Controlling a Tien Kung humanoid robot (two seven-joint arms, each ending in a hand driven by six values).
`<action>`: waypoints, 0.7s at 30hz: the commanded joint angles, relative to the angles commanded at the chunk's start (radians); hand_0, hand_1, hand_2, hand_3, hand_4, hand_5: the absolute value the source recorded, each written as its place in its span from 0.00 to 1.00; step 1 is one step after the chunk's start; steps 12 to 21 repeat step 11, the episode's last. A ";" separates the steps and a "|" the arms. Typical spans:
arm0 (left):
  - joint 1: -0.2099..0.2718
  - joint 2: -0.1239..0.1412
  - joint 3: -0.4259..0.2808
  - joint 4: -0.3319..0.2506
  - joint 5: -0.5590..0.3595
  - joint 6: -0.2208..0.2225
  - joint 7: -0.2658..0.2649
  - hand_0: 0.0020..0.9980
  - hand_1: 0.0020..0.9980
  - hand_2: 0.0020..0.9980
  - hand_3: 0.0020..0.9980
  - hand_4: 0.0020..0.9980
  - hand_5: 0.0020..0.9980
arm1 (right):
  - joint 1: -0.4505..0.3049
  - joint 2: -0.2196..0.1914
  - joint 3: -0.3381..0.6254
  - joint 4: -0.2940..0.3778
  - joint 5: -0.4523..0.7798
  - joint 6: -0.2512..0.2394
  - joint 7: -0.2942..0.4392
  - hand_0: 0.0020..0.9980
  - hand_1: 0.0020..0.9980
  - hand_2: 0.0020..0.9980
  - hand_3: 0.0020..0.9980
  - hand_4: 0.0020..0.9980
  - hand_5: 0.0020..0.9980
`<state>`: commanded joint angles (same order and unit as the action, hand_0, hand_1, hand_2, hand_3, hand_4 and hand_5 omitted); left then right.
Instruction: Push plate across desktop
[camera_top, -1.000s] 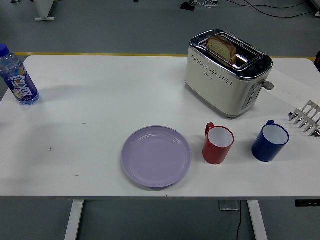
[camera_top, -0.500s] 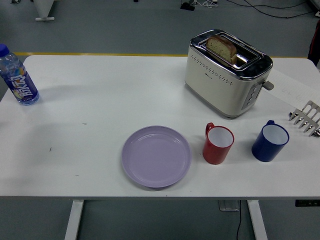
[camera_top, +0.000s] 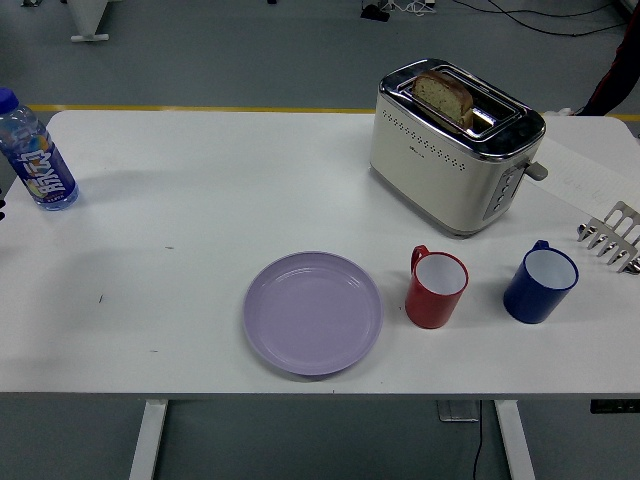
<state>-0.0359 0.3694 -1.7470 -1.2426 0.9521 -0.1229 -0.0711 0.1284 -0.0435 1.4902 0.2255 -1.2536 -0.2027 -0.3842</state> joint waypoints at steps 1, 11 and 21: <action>0.000 0.000 0.003 0.001 0.000 0.000 0.000 0.76 0.74 0.72 0.71 0.55 1.00 | -0.002 0.001 -0.003 0.000 0.008 -0.003 0.002 0.64 0.59 0.67 0.73 0.44 0.51; -0.016 0.010 0.022 -0.005 0.000 0.000 0.000 0.76 0.74 0.72 0.71 0.55 1.00 | -0.009 0.010 -0.023 -0.002 0.055 -0.015 0.012 0.64 0.59 0.67 0.73 0.44 0.51; -0.016 0.010 0.022 -0.005 0.000 0.000 0.000 0.76 0.74 0.72 0.71 0.55 1.00 | -0.009 0.010 -0.023 -0.002 0.055 -0.015 0.012 0.64 0.59 0.67 0.73 0.44 0.51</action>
